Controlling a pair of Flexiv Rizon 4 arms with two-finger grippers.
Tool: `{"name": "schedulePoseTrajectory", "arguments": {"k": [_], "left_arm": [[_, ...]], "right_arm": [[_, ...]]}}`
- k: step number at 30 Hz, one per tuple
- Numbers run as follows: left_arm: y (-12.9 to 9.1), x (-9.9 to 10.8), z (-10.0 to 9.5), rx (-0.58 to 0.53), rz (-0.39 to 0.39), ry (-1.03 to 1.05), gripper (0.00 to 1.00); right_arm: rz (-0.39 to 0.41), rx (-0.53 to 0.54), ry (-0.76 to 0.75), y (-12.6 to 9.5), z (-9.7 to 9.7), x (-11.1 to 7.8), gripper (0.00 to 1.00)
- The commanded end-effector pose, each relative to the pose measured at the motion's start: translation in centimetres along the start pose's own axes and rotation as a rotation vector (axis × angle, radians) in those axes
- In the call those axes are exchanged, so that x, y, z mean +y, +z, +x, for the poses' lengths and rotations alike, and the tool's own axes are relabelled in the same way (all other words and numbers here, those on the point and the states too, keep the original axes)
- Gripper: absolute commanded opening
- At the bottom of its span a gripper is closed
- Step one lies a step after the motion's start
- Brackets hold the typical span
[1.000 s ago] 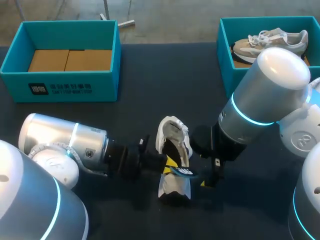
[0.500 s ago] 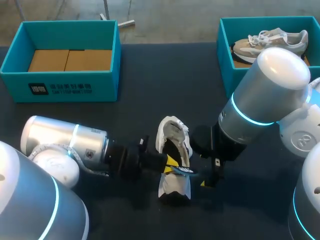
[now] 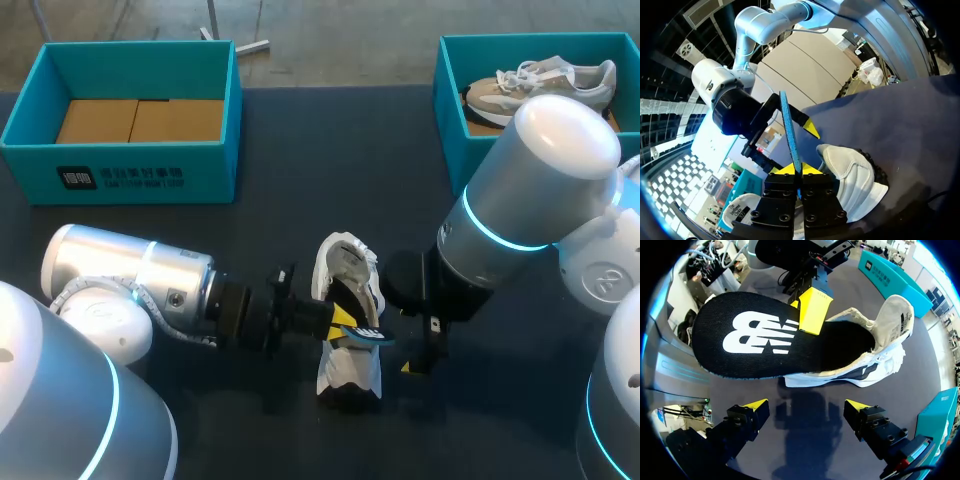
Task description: Take the shoe out of the shoebox, open the shoe tongue, remove and reinsert the insole, then place the shoe into the shoebox
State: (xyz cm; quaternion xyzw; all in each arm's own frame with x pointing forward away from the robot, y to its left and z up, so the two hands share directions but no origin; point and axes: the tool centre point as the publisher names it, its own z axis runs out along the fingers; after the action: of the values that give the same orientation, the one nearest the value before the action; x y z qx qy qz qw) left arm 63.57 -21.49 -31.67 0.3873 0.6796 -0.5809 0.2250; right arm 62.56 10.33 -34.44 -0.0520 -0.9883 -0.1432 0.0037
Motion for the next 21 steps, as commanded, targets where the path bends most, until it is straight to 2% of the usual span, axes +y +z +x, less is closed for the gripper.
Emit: {"name": "schedulePoseTrajectory", "arguments": {"k": [1,3,5,6,14,21], "left_arm": [[0.1,-0.1,-0.1,0.005,0.003,0.000,0.00],[0.1,-0.1,0.0,0.016,0.001,-0.002,0.03],[0.1,0.0,0.1,0.024,-0.005,-0.002,0.31],[0.0,0.0,0.1,0.030,-0.010,-0.001,0.37],[-0.7,0.5,0.2,0.048,-0.041,0.002,0.41],[-0.4,1.0,0.2,0.082,-0.090,0.002,0.34]], "right_arm": [[0.002,-0.003,0.001,0.1,0.1,0.0,1.00],[0.002,-0.003,0.001,0.1,0.1,0.0,1.00],[0.002,-0.003,0.001,0.1,0.1,0.0,1.00],[0.002,-0.003,0.001,0.1,0.1,0.0,1.00],[0.002,-0.003,0.001,0.1,0.1,0.0,1.00],[0.002,-0.003,0.001,0.1,0.1,0.0,1.00]]}}
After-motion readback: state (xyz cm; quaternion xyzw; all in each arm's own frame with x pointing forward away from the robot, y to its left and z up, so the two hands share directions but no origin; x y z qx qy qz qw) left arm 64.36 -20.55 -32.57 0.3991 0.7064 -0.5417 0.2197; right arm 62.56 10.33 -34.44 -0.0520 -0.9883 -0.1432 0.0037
